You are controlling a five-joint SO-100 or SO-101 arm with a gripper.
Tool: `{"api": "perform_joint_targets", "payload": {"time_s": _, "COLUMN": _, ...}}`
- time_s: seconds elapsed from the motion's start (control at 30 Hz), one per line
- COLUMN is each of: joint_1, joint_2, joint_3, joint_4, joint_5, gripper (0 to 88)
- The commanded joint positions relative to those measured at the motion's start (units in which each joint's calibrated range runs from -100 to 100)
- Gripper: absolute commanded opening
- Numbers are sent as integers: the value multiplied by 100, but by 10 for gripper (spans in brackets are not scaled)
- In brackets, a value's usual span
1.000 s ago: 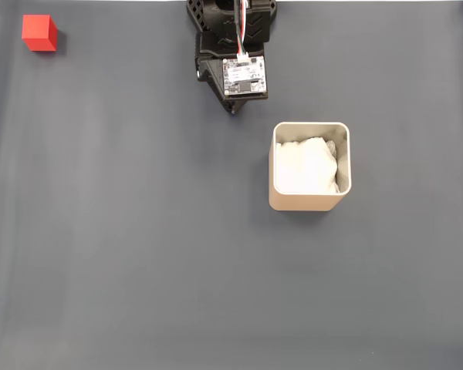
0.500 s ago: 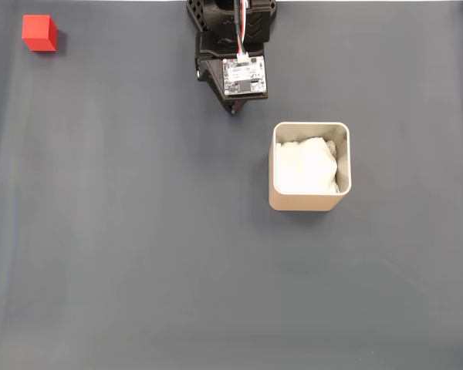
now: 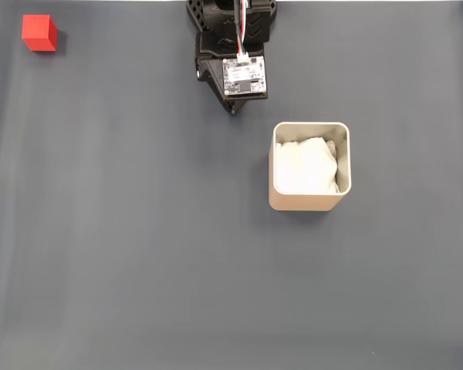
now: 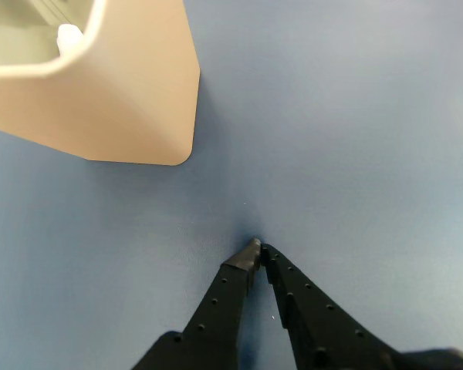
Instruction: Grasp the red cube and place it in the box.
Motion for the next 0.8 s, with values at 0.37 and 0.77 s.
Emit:
{"api": "perform_joint_targets", "payload": {"time_s": 0.37, "joint_1": 57, "joint_2": 0, "joint_3": 64, "joint_4": 73, "joint_5": -73, "gripper": 3}}
{"api": "perform_joint_targets", "payload": {"time_s": 0.77, "joint_1": 8, "joint_2": 0, "joint_3": 64, "joint_4": -624, "joint_5": -352, "gripper": 3}}
